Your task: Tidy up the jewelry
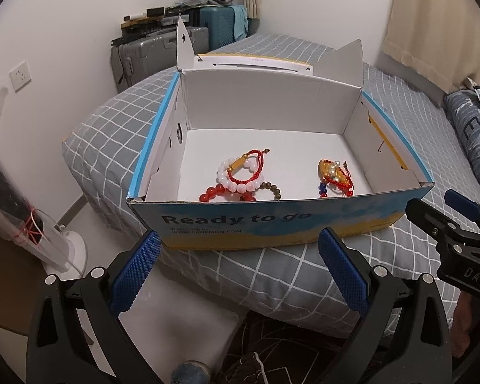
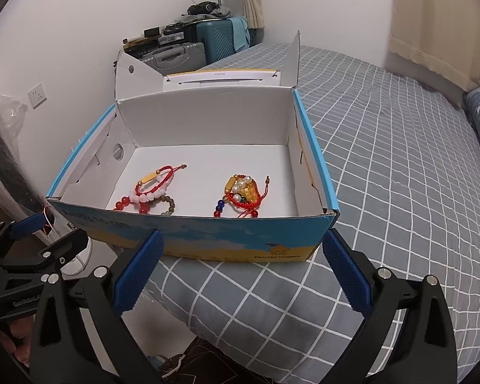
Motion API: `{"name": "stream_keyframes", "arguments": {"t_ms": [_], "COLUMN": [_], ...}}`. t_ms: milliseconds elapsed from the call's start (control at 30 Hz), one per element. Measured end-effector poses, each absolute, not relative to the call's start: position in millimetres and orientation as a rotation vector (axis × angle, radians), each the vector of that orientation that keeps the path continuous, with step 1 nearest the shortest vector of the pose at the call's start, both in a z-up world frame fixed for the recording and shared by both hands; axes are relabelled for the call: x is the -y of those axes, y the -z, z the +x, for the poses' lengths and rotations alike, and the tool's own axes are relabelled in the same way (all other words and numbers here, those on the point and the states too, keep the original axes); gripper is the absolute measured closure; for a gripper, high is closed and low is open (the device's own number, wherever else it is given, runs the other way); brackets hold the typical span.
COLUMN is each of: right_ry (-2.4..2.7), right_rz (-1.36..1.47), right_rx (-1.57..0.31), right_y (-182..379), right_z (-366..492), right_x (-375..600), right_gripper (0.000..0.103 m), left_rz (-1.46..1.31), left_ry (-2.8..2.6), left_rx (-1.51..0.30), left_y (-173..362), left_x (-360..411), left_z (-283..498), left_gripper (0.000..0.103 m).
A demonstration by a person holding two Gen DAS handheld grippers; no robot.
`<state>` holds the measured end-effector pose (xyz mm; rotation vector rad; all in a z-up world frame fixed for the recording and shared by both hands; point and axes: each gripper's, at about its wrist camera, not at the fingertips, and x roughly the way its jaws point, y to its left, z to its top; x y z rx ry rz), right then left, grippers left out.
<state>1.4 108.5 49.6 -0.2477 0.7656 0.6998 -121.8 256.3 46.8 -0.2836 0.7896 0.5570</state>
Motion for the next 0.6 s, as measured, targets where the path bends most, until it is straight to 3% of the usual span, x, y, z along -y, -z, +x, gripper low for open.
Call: {"name": "stream_keyframes", "arguments": {"t_ms": [600], "right_ry": [-0.697], "right_rz": [-0.249], "right_rx": [-0.774], "right_y": [-47.6], "right_z": [6.5], "right_x": [-107.9], "right_gripper": [0.008], "left_rz": [-0.262], "left_ry": [-0.582], "left_rx": [-0.766], "left_y": [-50.9], "left_x": [-256.4], "left_z": [-117.2], "left_gripper": [0.006]}}
